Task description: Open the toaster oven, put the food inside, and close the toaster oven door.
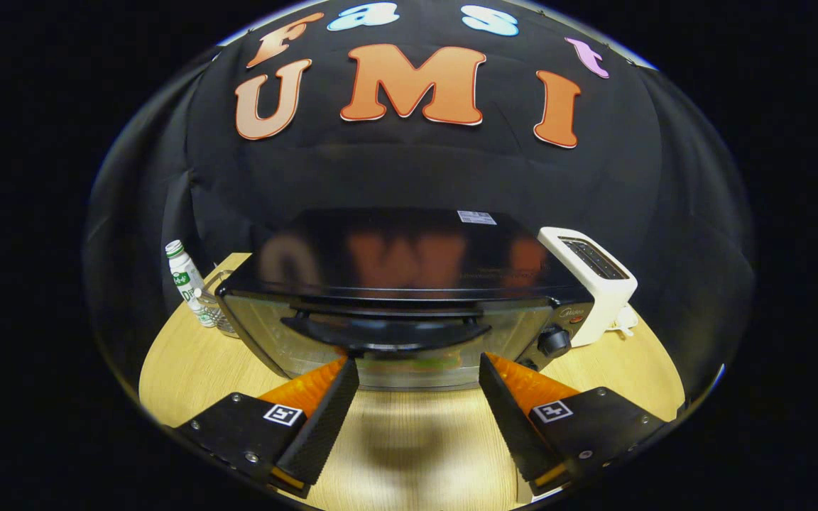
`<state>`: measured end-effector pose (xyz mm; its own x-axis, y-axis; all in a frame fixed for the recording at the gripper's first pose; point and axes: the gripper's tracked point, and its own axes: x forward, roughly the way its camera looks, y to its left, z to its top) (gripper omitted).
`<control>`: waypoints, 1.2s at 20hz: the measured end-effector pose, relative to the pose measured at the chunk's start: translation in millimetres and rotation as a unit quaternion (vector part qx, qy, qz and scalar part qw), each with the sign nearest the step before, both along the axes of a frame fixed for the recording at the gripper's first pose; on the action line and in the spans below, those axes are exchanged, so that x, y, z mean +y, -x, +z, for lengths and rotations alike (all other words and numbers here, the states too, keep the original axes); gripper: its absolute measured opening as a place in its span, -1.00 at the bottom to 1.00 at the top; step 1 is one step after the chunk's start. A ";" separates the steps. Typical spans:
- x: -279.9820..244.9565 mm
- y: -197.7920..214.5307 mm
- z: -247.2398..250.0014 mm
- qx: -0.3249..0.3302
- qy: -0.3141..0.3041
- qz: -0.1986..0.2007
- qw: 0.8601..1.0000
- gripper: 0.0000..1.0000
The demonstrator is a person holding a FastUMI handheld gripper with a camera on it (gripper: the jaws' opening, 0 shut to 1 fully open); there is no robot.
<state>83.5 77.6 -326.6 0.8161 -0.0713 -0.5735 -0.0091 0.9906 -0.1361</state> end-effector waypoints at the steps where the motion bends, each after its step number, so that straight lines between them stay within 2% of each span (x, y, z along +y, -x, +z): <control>1: 0.4 1.9 3.9 0.000 -0.004 0.001 1.000 1.00; 5: -9.0 8.0 36.9 -0.003 -0.007 0.005 1.000 1.00; 9: -20.3 6.7 105.5 -0.042 0.028 0.015 0.999 1.00; 18: -13.1 26.8 238.6 -0.128 -0.004 0.013 0.992 1.00; 24: -18.0 38.9 272.5 -0.169 -0.007 0.007 0.986 1.00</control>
